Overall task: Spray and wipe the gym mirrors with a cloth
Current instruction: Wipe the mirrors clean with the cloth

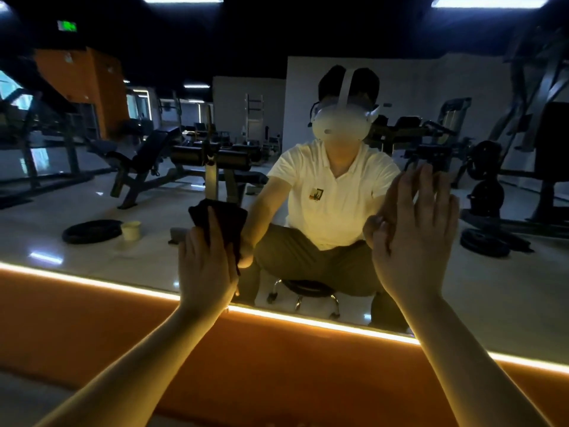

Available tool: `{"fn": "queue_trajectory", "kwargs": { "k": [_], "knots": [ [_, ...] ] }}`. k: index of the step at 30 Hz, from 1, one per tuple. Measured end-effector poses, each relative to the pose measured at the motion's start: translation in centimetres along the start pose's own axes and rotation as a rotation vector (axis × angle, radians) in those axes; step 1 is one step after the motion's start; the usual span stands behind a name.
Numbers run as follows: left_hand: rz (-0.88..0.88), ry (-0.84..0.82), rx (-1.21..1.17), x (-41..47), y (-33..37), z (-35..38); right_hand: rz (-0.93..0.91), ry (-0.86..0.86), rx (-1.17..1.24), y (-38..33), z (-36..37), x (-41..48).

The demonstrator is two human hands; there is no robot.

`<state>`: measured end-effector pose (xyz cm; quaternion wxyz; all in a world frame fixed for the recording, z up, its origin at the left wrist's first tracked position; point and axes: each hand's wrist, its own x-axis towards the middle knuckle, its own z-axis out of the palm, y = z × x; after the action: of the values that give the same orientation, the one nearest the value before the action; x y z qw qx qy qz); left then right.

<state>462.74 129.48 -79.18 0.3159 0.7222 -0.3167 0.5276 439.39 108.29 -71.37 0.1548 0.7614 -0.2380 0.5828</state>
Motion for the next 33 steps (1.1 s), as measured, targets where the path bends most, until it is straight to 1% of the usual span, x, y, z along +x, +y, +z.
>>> {"fn": "queue_trajectory", "kwargs": {
  "k": [2,6,9,10,12,14,16,21,24,27,28,31,33],
  "knots": [
    [-0.031,-0.029,-0.118,-1.0,2.7,0.3,-0.028,-0.055,-0.012,-0.1,-0.2,-0.9],
    [0.090,-0.195,-0.274,-3.7,10.5,1.0,-0.112,-0.153,-0.040,1.0,-0.8,-2.8],
    [0.218,-0.246,-0.311,-5.2,15.7,1.0,-0.137,-0.202,-0.054,1.8,-1.1,-3.2],
    [0.290,-0.255,-0.291,-5.2,16.4,0.9,-0.136,-0.205,-0.060,1.9,-1.2,-3.3],
    [0.425,-0.278,-0.217,-4.7,15.7,1.0,-0.123,-0.199,-0.058,1.6,-0.9,-3.4],
    [0.491,-0.284,-0.163,-4.2,13.1,0.8,-0.102,-0.172,-0.038,1.1,-0.5,-3.6],
    [0.478,-0.296,-0.132,-4.1,9.7,0.4,-0.070,-0.143,-0.024,0.5,0.0,-3.8],
    [0.343,-0.341,0.015,-4.8,-0.3,-1.2,-0.002,-0.100,0.010,-0.6,0.8,-4.0],
    [0.267,-0.359,0.037,-6.0,-3.0,-1.4,-0.002,-0.092,0.025,-0.5,0.9,-4.1],
    [0.084,-0.351,-0.082,-6.8,0.0,-1.3,-0.037,-0.106,0.030,0.2,0.6,-4.2],
    [0.072,-0.367,-0.133,-6.8,1.9,-1.2,-0.052,-0.114,0.031,0.4,0.4,-4.1],
    [0.250,-0.448,-0.225,-7.4,8.2,-0.9,-0.091,-0.145,0.032,1.1,-0.1,-4.2],
    [0.275,-0.473,-0.239,-7.4,12.4,-0.4,-0.113,-0.179,0.070,1.6,-0.6,-4.2]
  ]
}}
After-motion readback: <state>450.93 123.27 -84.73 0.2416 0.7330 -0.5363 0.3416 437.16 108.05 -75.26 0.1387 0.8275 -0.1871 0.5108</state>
